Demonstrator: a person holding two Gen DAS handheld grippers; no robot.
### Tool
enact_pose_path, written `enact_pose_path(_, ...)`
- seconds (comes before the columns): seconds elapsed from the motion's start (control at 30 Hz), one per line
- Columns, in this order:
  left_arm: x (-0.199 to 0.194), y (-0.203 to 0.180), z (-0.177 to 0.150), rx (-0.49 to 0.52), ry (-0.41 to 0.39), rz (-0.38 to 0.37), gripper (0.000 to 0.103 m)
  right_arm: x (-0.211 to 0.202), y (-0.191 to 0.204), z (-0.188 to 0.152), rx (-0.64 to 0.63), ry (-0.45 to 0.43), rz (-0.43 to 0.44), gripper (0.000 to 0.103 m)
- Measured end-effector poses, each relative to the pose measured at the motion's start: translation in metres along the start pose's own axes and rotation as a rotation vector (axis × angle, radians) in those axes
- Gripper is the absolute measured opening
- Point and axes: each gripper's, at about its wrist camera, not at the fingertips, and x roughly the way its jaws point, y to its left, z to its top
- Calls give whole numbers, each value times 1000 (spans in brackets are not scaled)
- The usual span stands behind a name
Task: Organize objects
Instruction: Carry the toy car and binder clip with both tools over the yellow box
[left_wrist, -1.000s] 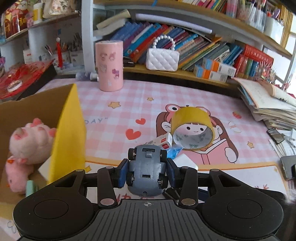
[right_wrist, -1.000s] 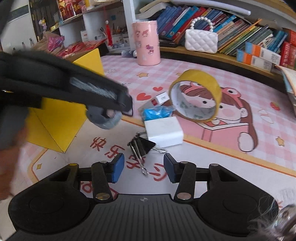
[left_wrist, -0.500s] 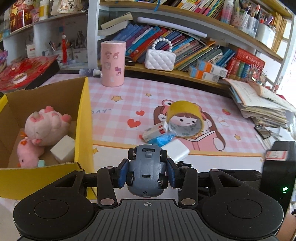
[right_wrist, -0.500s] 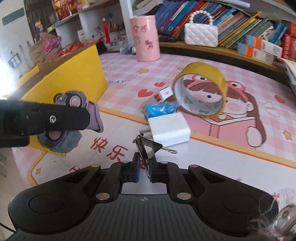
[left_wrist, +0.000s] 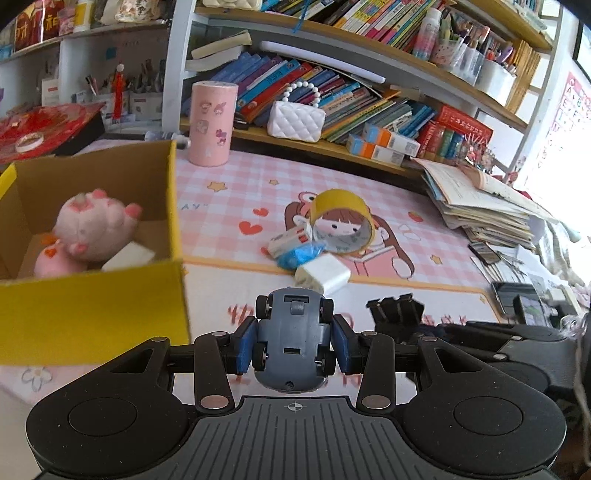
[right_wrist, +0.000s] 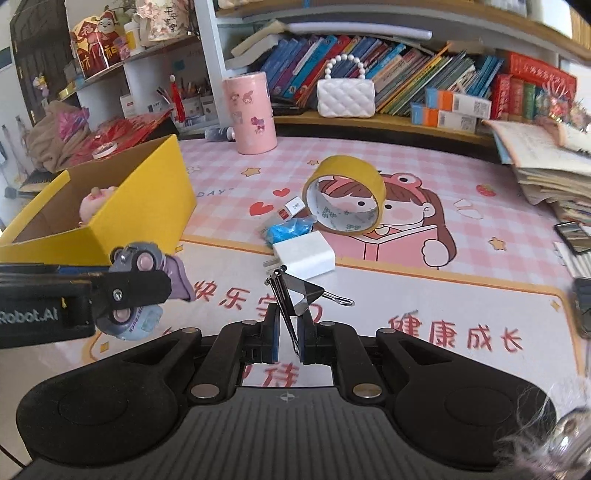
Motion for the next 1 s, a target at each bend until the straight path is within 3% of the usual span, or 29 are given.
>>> enact_pose_path(0.27, -37, 38, -29, -47, -4, 3, 41, -21, 51, -21, -40, 16, -9, 9)
enact_pose_path(0.73, -106, 115, -75, -137, -26, 89, 41, -44, 155, -54, -145, 35, 70, 9)
enact_pose_path(1.0, -138, 143, -90, -163, -57, 120, 41, -53, 195, -66, -183, 23, 103, 9)
